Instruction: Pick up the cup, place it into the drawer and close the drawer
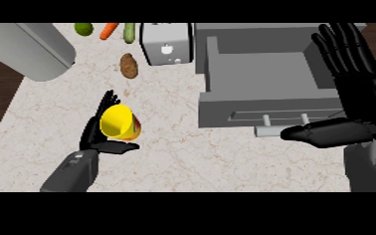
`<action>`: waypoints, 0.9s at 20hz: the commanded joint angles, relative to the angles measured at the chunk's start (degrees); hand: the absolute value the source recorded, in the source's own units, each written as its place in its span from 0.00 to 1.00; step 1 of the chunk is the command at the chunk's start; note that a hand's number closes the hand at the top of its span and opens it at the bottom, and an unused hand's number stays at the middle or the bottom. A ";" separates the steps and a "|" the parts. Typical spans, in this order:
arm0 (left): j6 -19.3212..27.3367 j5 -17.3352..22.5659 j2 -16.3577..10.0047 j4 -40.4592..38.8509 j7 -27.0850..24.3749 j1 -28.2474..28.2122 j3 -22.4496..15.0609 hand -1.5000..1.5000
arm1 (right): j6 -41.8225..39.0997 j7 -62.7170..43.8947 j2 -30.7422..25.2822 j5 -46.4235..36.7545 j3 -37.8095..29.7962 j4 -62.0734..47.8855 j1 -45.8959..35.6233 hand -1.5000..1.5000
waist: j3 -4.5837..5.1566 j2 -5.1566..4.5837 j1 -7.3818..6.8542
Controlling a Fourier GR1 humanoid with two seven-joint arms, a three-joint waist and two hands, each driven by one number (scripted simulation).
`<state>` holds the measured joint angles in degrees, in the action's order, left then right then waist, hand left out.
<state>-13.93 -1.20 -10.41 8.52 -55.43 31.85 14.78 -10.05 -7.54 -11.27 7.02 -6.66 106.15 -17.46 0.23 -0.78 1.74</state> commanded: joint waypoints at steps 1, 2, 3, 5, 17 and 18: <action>-11.61 0.77 -1.54 0.29 -3.27 0.39 0.34 1.00 | 0.10 -0.23 -0.22 1.05 -1.20 -1.01 -1.07 0.00 | 0.07 -0.16 0.21; -11.88 0.26 0.24 0.10 -4.61 -1.76 -0.36 1.00 | 0.49 -1.92 -0.74 0.61 -1.04 1.50 -0.66 0.00 | 0.04 0.11 0.12; -11.09 0.06 -0.03 1.06 -5.41 -0.53 -0.44 1.00 | -0.53 -1.92 -0.64 1.21 -0.22 0.99 -0.89 0.00 | 0.09 -0.08 0.43; -0.94 -1.11 2.09 4.55 -11.08 -2.22 -1.16 1.00 | -0.40 -2.29 -0.84 0.53 -0.11 2.60 1.06 0.00 | -0.03 0.37 -0.26; 14.09 5.67 2.23 6.99 -15.84 -1.73 8.71 1.00 | -1.02 -1.09 -1.32 2.27 -2.33 2.09 1.80 0.00 | -0.01 0.23 -0.16; 10.90 5.75 3.04 7.87 -17.52 -3.15 8.28 1.00 | 0.27 -3.73 -1.71 0.92 -1.56 0.55 -1.85 0.00 | -0.03 0.34 -1.01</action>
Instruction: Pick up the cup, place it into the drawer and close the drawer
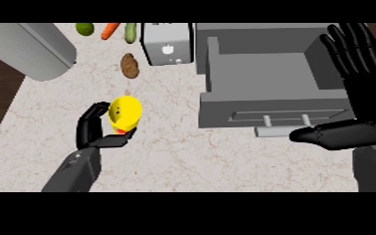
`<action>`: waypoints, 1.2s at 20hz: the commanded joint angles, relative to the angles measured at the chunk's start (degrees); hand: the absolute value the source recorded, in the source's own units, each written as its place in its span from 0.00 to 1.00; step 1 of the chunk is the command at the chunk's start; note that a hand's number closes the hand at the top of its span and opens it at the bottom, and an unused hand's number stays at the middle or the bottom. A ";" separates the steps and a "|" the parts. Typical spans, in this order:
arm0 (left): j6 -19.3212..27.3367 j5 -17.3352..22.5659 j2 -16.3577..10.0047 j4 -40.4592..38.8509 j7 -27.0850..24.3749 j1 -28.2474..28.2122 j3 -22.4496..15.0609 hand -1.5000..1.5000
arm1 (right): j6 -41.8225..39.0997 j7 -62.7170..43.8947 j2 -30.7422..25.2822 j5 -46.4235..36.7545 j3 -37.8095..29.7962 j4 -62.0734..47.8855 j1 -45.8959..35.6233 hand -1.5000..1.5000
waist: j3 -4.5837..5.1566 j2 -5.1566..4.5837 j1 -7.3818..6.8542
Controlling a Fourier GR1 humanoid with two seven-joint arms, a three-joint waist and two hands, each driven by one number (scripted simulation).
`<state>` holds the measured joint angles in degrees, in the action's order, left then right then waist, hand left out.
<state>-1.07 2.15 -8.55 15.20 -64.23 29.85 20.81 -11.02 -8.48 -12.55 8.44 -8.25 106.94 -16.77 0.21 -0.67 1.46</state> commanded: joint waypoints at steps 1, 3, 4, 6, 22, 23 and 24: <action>-3.44 2.21 1.14 1.16 -6.62 1.75 1.84 1.00 | -0.94 0.89 0.66 1.07 0.18 0.00 1.82 0.00 | -0.05 0.17 -0.06; -10.35 1.99 0.39 3.35 -6.76 1.12 0.40 1.00 | -1.08 1.57 -1.18 0.32 -1.62 -2.21 0.25 0.00 | -0.09 0.30 -0.80; -10.60 2.03 0.34 4.21 -4.78 2.89 0.02 1.00 | -0.01 1.92 0.95 -1.37 0.78 -0.04 2.63 0.00 | -0.11 0.45 -0.64; -8.83 0.74 3.33 7.30 -1.49 5.51 -2.55 1.00 | 1.61 -1.93 1.08 -0.83 0.75 1.99 0.96 0.00 | -0.18 0.93 -1.18; 2.43 3.95 8.49 31.39 32.32 22.59 -14.75 1.00 | 0.34 0.32 -1.10 -1.14 -1.96 -0.98 0.93 0.00 | -0.24 1.07 -1.43; 4.64 5.43 8.50 29.77 34.03 25.21 -15.98 1.00 | -1.04 2.33 -0.77 -0.44 -1.62 -3.59 0.81 0.00 | -0.25 0.85 -1.04; 6.29 4.41 8.51 30.08 36.59 28.42 -15.31 1.00 | 2.26 0.59 1.28 -3.36 0.74 -0.95 -0.14 0.00 | -0.23 0.89 -1.05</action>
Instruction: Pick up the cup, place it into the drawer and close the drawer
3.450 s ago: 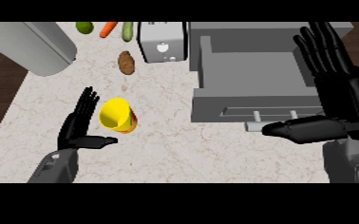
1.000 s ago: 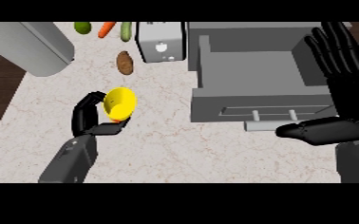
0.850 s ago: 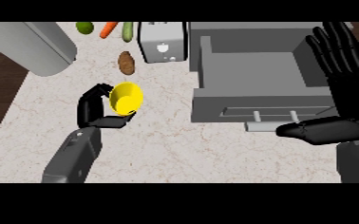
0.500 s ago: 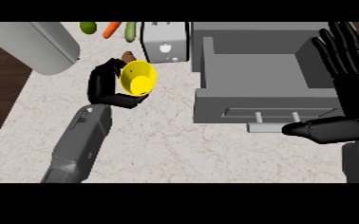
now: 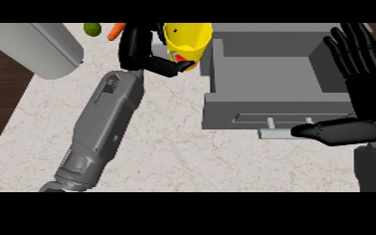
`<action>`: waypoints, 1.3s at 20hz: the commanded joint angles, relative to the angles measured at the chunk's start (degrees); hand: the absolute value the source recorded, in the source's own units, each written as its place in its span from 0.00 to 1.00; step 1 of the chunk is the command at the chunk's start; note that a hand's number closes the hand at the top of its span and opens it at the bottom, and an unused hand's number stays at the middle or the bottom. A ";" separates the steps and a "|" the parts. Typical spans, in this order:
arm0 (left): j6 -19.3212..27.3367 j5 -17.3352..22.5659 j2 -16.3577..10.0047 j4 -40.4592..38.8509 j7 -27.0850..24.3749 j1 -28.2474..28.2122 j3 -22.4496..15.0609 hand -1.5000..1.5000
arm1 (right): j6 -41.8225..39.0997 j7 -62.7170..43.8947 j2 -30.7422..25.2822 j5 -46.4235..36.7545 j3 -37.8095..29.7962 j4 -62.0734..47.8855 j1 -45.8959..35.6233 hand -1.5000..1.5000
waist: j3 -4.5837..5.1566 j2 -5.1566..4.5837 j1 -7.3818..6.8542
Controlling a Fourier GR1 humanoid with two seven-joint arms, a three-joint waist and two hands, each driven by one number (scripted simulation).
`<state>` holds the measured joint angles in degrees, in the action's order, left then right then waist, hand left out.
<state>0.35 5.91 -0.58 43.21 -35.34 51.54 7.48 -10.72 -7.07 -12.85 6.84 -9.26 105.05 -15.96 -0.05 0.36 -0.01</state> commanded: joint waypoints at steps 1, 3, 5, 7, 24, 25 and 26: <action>7.42 2.44 0.56 4.18 7.69 3.67 -7.06 1.00 | 0.05 1.50 0.44 -0.72 0.35 1.24 1.13 0.00 | 0.02 -0.09 0.58; 10.15 2.28 0.57 1.55 11.02 10.69 -6.99 1.00 | 1.14 2.93 1.01 -2.45 0.66 -2.16 -0.75 0.00 | 0.01 -0.35 0.89; 13.04 3.83 0.57 3.10 15.48 12.36 -9.97 1.00 | -0.13 0.80 -0.70 0.26 -1.18 -1.59 -1.76 0.00 | 0.01 -0.17 0.80; 14.12 3.48 0.58 -6.31 14.88 19.13 -7.42 1.00 | -1.06 3.02 0.31 -0.25 0.02 -0.44 2.02 0.00 | 0.00 -0.75 2.27; 14.27 10.63 0.58 -27.07 24.10 25.70 -24.44 1.00 | -2.57 4.44 0.16 0.90 0.79 -4.67 -4.23 0.00 | -0.15 -2.66 8.35; 14.84 11.28 0.58 -27.19 23.62 24.77 -25.12 1.00 | -1.87 2.89 1.24 0.18 2.95 -2.84 -5.65 0.00 | -0.10 -2.79 9.45; 14.43 11.54 0.58 -26.68 24.34 24.93 -26.61 1.00 | -2.20 4.56 0.89 -0.46 2.47 -4.82 -5.10 0.00 | -0.13 -2.69 9.18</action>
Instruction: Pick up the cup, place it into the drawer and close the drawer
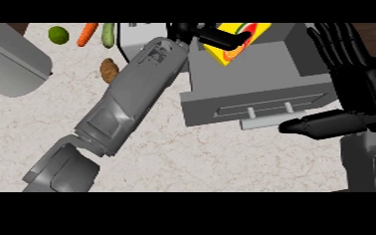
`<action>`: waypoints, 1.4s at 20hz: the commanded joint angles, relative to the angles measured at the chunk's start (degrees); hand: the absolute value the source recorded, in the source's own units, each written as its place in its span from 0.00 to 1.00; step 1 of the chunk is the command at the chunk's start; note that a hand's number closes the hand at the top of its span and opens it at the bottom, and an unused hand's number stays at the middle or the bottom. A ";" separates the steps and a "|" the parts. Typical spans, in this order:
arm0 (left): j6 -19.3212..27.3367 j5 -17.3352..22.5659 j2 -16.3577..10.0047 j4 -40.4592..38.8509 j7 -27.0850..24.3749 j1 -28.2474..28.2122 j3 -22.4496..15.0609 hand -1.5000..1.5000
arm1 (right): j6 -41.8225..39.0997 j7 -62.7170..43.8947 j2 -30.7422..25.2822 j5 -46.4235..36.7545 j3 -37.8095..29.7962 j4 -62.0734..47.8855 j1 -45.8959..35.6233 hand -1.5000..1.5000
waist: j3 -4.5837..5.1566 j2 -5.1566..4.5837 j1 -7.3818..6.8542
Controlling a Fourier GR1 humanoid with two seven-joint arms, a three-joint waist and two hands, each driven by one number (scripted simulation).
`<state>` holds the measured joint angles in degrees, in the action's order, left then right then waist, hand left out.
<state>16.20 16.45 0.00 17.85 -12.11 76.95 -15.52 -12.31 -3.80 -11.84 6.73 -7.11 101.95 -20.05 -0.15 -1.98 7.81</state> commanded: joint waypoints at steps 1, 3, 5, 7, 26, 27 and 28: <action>-1.67 0.85 0.00 -2.44 -1.47 -2.35 -3.16 1.00 | -0.62 -0.40 0.17 0.61 0.82 1.58 -0.36 0.00 | 0.03 -0.48 2.19; -2.22 1.80 0.00 -1.66 0.15 -1.50 -4.78 0.00 | -1.51 -0.72 0.07 1.67 0.96 0.74 -1.33 0.00 | 0.02 -0.48 2.70; -1.11 3.60 0.00 -0.41 -1.09 -1.96 -4.62 0.00 | -1.89 0.53 0.53 1.11 1.73 -1.04 -1.64 0.00 | -0.01 -1.07 3.78; -1.00 6.30 0.00 0.82 -2.21 -3.19 -3.85 0.00 | -4.45 -0.60 -0.40 3.61 2.18 0.05 -2.82 0.00 | 0.05 -0.83 4.24; 2.54 19.69 0.00 3.64 -16.96 -3.85 0.29 0.00 | -24.15 -5.75 -12.43 -6.42 17.84 1.61 2.50 0.00 | 0.07 0.94 -2.43; 2.55 20.86 0.00 4.88 -16.55 -5.18 -0.38 0.00 | -22.44 -4.91 -11.94 -11.18 19.24 1.68 0.81 0.00 | 0.07 1.13 -3.21; 1.89 20.77 0.00 4.19 -17.69 -5.72 0.32 0.00 | -21.03 -4.49 -12.12 -13.84 19.70 2.09 2.41 0.00 | 0.08 1.17 -3.92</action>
<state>17.73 35.97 0.00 22.40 -28.34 72.29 -15.42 -35.42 -9.81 -22.30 3.09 10.43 102.85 -19.03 -0.04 -1.21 5.95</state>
